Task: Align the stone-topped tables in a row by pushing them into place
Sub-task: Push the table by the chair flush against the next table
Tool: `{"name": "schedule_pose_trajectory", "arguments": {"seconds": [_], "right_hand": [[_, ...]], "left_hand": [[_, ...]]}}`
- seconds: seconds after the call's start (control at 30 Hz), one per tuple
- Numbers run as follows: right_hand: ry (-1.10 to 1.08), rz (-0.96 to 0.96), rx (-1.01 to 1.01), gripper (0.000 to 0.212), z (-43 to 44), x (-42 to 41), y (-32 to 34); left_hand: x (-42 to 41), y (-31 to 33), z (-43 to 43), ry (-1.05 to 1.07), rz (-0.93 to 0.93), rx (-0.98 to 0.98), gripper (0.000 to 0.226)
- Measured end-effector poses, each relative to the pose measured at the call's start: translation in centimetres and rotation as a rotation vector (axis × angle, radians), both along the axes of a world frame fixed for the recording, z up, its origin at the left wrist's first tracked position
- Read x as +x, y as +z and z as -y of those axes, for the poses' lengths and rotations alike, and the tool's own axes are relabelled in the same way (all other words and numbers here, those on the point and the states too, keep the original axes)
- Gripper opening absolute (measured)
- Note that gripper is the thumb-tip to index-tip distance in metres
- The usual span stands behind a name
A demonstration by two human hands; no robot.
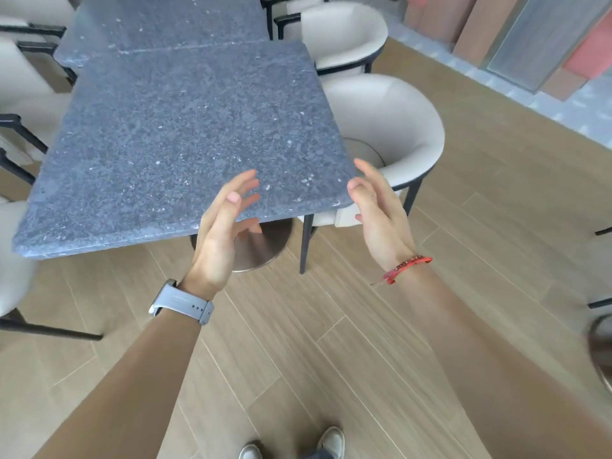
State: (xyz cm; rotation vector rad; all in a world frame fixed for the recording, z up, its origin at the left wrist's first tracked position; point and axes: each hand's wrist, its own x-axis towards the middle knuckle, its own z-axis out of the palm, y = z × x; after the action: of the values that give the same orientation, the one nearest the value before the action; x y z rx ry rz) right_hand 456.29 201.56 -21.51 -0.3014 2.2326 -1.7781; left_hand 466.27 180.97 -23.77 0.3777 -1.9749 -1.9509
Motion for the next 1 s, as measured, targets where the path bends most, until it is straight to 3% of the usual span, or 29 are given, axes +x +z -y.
{"name": "schedule_pose_trajectory", "arguments": {"seconds": [0.1,0.27,0.57,0.73,1.0], "right_hand": [[-0.064,0.016,-0.035,0.067,-3.4,-1.7,0.3],[-0.202,0.035,-0.108,0.046,-8.6,-5.5,0.0],[-0.403,0.003,-0.161,0.038,-15.8,-16.2,1.0],[-0.486,-0.006,-0.051,0.052,-18.2,-23.8,0.9],[-0.580,0.000,-0.033,0.051,-24.0,-35.0,0.6]], "left_hand": [[-2.8,0.6,-3.1,-0.053,-0.005,-0.003,0.051],[-9.0,1.4,-7.7,-0.165,-0.010,-0.009,0.056],[-24.7,2.2,-13.9,-0.371,-0.062,0.011,0.066],[-34.4,2.8,-17.4,-0.448,-0.047,0.034,0.067],[-46.2,1.8,-22.2,-0.495,0.007,0.060,0.067]]}}
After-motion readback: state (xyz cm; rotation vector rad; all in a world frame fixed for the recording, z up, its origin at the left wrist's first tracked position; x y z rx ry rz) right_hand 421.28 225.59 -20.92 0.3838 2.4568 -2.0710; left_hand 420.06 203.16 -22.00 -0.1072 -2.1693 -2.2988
